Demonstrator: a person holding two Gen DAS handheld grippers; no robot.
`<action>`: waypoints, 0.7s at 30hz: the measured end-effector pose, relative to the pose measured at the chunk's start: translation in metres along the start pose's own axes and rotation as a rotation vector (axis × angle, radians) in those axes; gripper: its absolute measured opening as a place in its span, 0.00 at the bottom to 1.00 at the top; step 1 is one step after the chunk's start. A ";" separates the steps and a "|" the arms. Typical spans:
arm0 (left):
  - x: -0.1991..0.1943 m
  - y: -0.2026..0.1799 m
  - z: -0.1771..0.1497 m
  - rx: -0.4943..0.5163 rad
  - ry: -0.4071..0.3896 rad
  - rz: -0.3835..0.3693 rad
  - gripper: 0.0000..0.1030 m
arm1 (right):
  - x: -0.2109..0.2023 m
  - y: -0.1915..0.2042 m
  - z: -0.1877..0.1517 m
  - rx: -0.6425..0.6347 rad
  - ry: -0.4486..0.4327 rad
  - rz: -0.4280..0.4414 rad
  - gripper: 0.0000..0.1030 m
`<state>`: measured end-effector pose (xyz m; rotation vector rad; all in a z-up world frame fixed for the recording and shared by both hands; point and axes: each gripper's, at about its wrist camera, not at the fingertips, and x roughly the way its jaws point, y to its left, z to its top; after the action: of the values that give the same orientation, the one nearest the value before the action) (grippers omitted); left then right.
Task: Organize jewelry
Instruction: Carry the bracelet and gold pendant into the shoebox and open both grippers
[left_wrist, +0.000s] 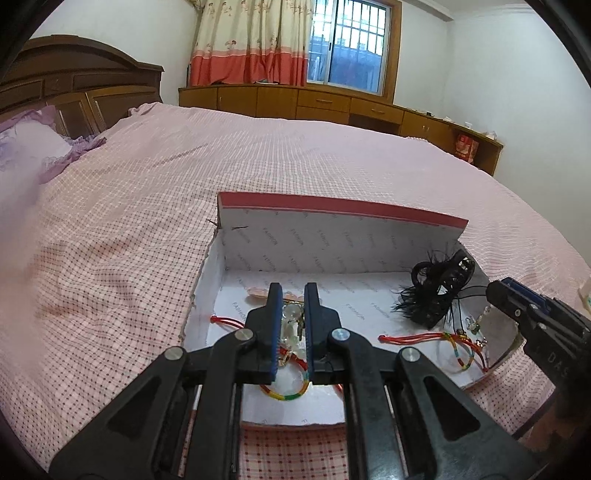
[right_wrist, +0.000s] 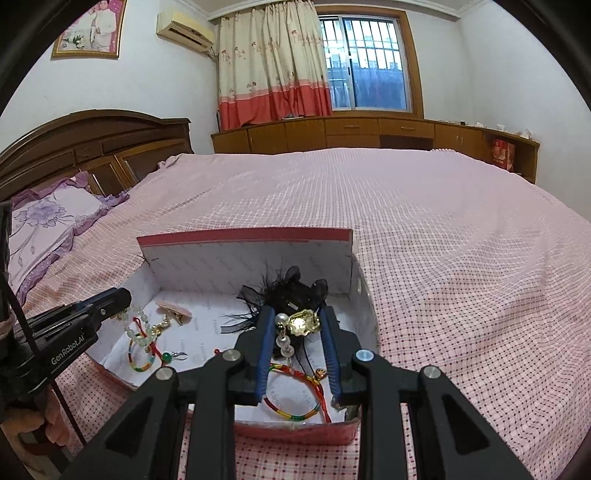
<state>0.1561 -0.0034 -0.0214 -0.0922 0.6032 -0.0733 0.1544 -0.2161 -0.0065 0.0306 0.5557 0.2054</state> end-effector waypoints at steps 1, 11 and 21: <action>0.001 0.000 0.000 0.001 0.000 0.006 0.03 | 0.002 0.000 0.000 0.001 0.004 0.000 0.27; -0.004 0.001 0.003 -0.007 0.003 0.027 0.41 | 0.003 0.000 0.001 0.013 0.012 -0.007 0.38; -0.033 -0.001 0.004 -0.018 0.011 0.021 0.61 | -0.026 0.007 0.004 0.019 -0.007 0.041 0.46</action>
<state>0.1310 -0.0010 0.0005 -0.1025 0.6153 -0.0478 0.1334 -0.2146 0.0108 0.0612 0.5508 0.2399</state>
